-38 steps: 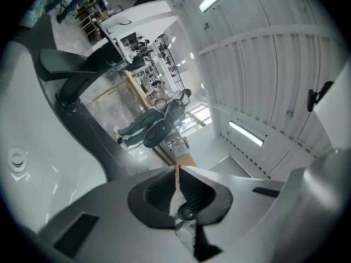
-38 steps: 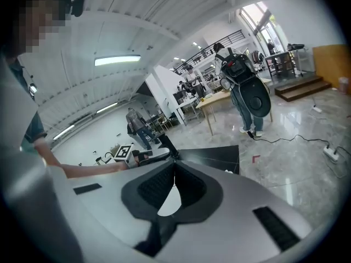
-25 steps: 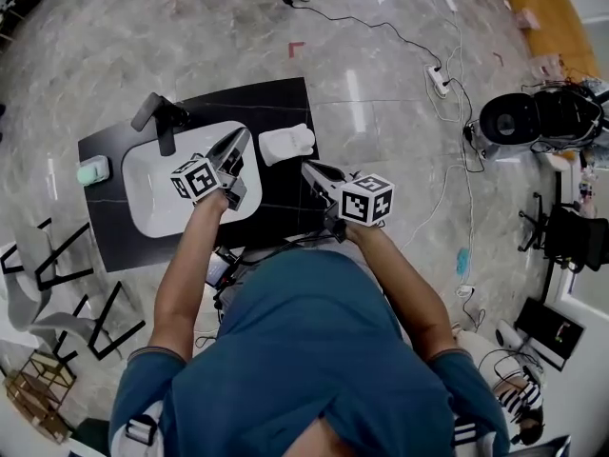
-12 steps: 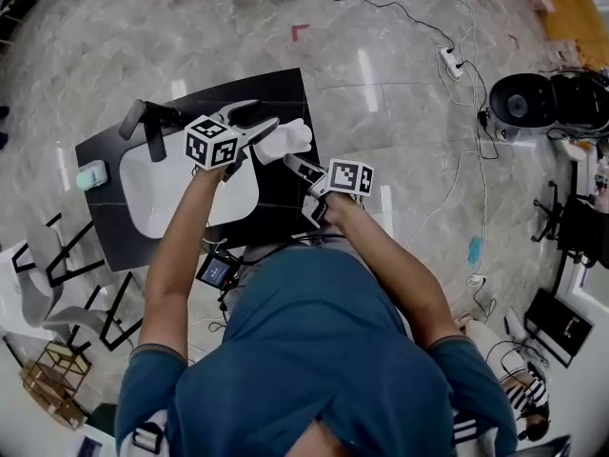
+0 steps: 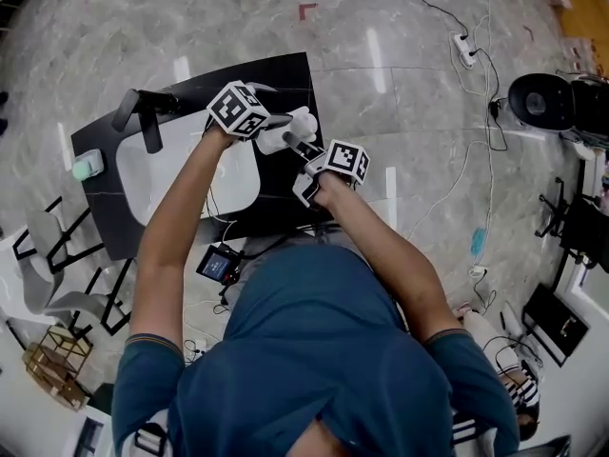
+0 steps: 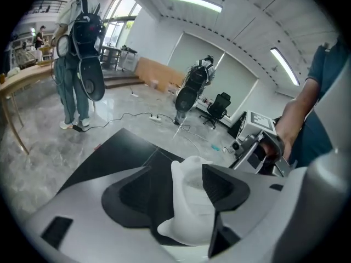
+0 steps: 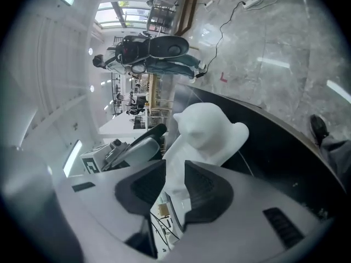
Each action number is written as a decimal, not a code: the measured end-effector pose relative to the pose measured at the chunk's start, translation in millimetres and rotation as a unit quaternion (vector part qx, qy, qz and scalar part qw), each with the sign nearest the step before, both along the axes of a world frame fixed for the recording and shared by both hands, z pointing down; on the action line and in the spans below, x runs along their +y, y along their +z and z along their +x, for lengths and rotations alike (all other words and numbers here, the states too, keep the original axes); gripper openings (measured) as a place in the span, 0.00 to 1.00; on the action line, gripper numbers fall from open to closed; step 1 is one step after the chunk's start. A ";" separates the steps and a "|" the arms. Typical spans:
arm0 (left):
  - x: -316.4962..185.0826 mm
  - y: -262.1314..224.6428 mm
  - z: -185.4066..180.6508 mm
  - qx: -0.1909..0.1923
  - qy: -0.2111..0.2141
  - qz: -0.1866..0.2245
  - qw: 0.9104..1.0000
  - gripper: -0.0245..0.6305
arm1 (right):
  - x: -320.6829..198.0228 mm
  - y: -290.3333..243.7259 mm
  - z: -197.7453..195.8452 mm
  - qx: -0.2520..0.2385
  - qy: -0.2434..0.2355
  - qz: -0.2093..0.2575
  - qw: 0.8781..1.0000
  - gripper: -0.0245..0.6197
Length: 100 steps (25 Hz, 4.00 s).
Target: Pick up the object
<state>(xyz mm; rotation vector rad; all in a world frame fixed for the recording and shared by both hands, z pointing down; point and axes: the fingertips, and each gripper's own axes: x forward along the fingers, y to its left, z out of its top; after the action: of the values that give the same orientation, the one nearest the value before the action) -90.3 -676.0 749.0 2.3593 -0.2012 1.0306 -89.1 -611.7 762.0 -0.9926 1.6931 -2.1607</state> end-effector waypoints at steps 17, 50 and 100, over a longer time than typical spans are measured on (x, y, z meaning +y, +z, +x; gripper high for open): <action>5.3 50.3 5.5 -0.041 0.064 -0.074 0.994 0.45 | 22.5 2.4 -6.8 -0.065 0.009 -0.040 0.997 0.20; 2.9 50.7 2.9 -0.004 0.010 -0.099 0.995 0.39 | 5.2 30.9 -7.3 -0.100 0.068 -0.072 0.990 0.22; 16.3 -294.3 -54.1 0.155 -0.157 0.347 0.911 0.29 | -29.1 -264.2 -36.9 0.022 -0.119 0.330 0.936 0.23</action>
<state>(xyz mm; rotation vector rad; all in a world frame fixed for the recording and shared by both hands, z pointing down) -144.4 -659.7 454.7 2.9311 -0.9210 0.4469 -126.0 -640.8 497.8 -0.6647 2.4179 -1.4770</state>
